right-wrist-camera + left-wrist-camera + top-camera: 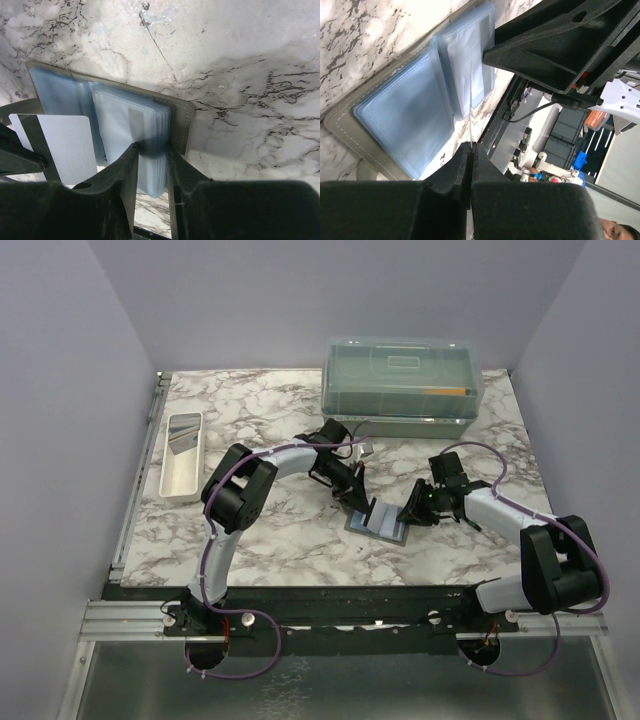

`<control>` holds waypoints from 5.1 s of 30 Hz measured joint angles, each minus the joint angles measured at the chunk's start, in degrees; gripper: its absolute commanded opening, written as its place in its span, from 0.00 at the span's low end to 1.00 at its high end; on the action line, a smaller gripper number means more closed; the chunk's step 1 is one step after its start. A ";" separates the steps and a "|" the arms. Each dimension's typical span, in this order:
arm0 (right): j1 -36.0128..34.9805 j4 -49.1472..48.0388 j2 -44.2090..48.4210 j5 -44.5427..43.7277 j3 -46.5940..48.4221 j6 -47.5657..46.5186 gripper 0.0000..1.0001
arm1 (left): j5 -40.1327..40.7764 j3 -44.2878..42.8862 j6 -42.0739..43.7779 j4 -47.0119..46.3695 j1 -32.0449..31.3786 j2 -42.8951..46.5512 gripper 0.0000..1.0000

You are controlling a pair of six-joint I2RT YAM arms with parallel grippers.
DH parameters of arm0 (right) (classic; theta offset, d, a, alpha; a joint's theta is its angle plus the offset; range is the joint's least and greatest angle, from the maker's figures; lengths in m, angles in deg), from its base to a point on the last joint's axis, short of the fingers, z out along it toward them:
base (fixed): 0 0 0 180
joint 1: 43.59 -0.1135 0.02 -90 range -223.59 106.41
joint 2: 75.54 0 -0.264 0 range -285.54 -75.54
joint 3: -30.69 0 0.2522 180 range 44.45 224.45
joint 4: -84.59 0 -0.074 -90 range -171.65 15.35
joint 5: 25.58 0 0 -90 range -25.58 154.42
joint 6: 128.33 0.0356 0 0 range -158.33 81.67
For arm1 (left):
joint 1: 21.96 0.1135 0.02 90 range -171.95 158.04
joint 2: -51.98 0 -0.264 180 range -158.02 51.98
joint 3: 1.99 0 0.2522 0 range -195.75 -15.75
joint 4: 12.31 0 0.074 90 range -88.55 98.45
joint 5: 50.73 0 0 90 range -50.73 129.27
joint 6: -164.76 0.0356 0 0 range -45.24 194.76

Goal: Put the credit cards into the card holder
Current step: Insert the credit card into the card holder.

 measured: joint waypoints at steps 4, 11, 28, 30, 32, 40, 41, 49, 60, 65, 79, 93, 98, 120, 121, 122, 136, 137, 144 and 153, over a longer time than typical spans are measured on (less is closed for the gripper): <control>0.00 -0.42 -0.26 0.39 0.02 -0.02 0.27 | -0.04 0.81 0.00 -0.13 0.42 -0.02 0.00; 0.00 -0.61 -0.39 0.68 0.02 -0.11 0.27 | -0.44 1.16 0.00 -0.17 0.87 -0.22 0.00; 0.00 -0.96 -0.66 1.11 0.02 -0.39 0.27 | -2.38 1.01 0.04 -0.50 0.90 -3.04 0.00; 0.02 -0.96 -0.66 1.14 0.02 -0.37 0.26 | -2.58 0.52 0.02 -0.52 0.87 -3.82 0.00; 0.02 -0.96 -0.66 1.14 0.02 -0.39 0.26 | -2.67 0.11 0.00 -0.50 0.87 -4.31 0.00; 0.02 -0.98 -0.66 1.25 0.02 -0.66 0.26 | -1.57 -2.12 -0.17 -0.79 0.76 -4.70 0.00; 0.02 -0.98 -0.66 1.25 0.02 -0.76 0.26 | -1.33 -2.23 -0.17 -0.87 0.76 -4.70 0.00; 0.02 -1.01 -0.70 1.29 0.07 -0.87 0.26 | -0.83 -2.80 -0.26 -0.90 0.74 -5.27 0.00; 0.02 -0.98 -0.76 1.42 0.11 -0.98 0.27 | -0.26 -2.84 -1.16 -1.66 0.09 -5.42 0.00; 0.11 -0.98 -0.79 1.53 0.11 -0.92 0.31 | 0.35 -1.29 -3.13 -4.79 -0.55 -5.40 0.00; 0.22 -3.52 0.90 3.04 -2.01 1.20 0.36 | 13.18 6.38 -8.37 -11.65 -3.74 2.49 0.27; 0.22 -3.52 1.18 3.82 -2.34 1.44 0.36 | 30.62 6.12 -7.41 -9.44 -11.28 7.15 0.52; 0.22 -3.54 1.16 3.87 -2.36 1.42 0.36 | 32.72 6.03 -6.58 -7.76 -11.28 8.15 0.52; 0.22 -3.74 1.88 4.57 -2.89 1.53 0.37 | 25.75 9.38 -10.45 -14.51 -9.11 8.57 0.55; 0.22 -3.74 1.88 4.55 -2.89 1.53 0.37 | 26.14 9.38 -10.32 -14.23 -8.81 8.57 0.55; 0.22 -3.74 1.88 4.57 -2.89 1.53 0.37 | 26.45 9.38 -10.25 -14.10 -8.61 8.57 0.55; 0.22 -3.78 1.60 4.61 -2.89 1.49 0.37 | 26.32 9.05 -10.16 -14.34 -10.10 8.20 0.55; 0.22 -3.80 1.55 4.68 -2.89 1.49 0.37 | 25.83 9.05 -10.34 -14.51 -10.23 8.20 0.55; 0.22 -3.85 1.55 5.40 -2.89 1.53 0.38 | 19.93 9.35 -13.84 -20.65 -10.60 8.20 0.55; 0.22 -3.63 2.05 5.33 -3.02 1.42 0.40 | 20.04 10.82 -15.02 -21.51 -9.07 8.37 0.56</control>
